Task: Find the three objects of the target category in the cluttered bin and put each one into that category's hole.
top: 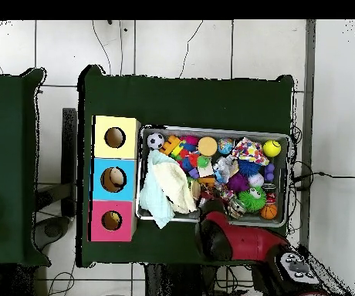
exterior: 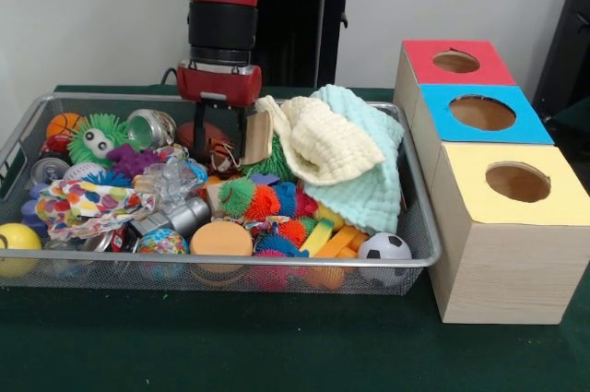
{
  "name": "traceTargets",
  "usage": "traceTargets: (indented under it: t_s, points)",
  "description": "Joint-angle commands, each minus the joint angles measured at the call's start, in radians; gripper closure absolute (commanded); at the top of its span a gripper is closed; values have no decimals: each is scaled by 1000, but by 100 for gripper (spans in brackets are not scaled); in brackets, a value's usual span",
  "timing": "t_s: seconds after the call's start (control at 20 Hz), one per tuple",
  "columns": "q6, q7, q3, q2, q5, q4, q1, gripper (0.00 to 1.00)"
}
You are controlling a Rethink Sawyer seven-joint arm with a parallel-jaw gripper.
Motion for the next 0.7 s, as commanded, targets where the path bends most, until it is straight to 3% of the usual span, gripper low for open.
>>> traceTargets:
  t_s: [0.05, 0.35, 0.65, 0.7]
  points:
    - [-16, 92, -127, 58, 94, -107, 103, 0]
    - [-48, 108, -161, 64, 113, -90, 137, 0]
    - [-6, 110, -141, 55, 95, -77, 144, 0]
    - [1, 109, -132, 53, 88, -76, 142, 100]
